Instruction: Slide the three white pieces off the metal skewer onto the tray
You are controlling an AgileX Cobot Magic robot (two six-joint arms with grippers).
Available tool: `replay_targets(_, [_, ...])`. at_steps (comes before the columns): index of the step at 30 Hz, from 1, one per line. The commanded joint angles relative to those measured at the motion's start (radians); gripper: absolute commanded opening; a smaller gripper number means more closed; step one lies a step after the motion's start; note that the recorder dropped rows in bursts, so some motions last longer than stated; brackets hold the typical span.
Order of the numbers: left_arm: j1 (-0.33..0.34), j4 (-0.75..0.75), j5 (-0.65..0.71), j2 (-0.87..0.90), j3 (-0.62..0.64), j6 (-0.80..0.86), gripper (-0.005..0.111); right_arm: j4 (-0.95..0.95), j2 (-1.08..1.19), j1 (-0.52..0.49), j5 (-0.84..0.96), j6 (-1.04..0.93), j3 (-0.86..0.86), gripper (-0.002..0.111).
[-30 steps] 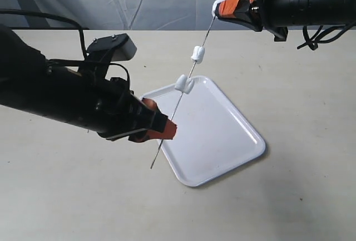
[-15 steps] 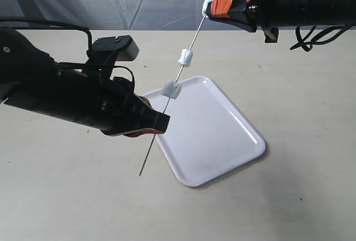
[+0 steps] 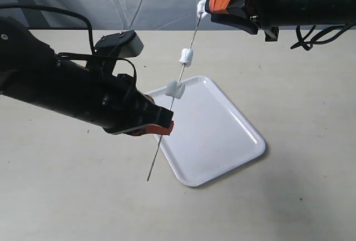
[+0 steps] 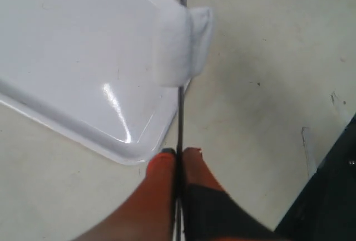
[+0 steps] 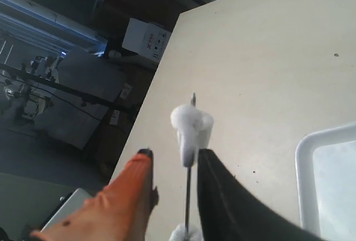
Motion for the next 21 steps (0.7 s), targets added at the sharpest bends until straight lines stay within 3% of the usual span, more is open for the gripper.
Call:
replay_targets(1, [0.003,-0.034,0.012,0.005,-0.008,-0.009,0.0,0.018,0.0,0.0,0.009,-0.01,-0.005,0.037])
replay_targets(21, [0.003,-0.292,0.123,0.005,-0.01,0.198,0.0,0.06,0.024,0.0,-0.008,-0.01,-0.005,0.033])
